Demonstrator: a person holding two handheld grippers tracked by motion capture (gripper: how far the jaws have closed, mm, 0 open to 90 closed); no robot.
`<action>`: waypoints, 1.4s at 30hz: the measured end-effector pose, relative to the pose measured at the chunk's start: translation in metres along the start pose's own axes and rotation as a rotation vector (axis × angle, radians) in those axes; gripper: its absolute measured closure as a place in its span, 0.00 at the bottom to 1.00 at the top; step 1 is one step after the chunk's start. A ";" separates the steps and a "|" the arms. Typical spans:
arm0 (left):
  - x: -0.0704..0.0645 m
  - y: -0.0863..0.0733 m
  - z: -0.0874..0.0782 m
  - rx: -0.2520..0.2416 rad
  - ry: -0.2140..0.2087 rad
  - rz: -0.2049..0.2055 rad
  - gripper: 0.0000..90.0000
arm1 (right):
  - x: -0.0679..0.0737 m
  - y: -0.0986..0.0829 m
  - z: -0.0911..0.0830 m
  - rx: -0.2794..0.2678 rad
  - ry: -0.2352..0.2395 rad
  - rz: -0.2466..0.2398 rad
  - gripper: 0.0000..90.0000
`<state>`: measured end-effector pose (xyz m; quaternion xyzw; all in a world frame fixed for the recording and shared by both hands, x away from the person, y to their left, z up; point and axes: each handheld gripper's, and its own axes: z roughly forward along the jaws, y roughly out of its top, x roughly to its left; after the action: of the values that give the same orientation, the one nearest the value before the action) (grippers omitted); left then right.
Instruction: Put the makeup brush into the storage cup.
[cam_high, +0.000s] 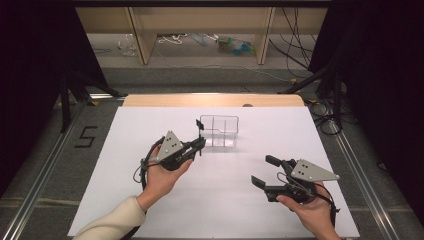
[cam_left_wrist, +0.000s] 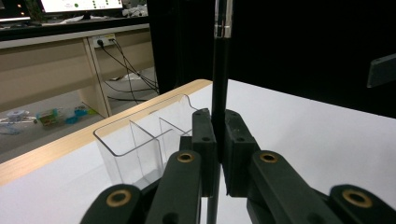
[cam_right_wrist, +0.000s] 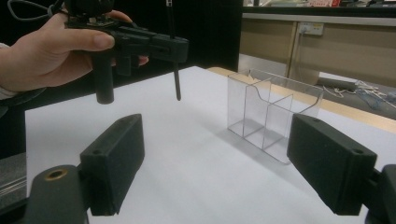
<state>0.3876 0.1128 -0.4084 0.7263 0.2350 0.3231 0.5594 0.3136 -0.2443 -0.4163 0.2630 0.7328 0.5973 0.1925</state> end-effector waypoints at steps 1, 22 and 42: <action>0.001 0.000 0.000 0.001 0.006 0.002 0.94 | 0.001 0.000 -0.001 0.007 0.004 0.011 0.22; 0.008 0.005 0.011 -0.001 -0.014 0.023 0.94 | -0.002 -0.003 -0.005 0.012 -0.007 0.050 0.22; 0.010 0.009 0.018 -0.002 -0.006 0.024 0.95 | -0.002 -0.005 -0.004 0.019 -0.008 0.050 0.22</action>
<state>0.4075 0.1058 -0.4010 0.7294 0.2245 0.3279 0.5568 0.3121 -0.2491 -0.4204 0.2854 0.7310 0.5939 0.1777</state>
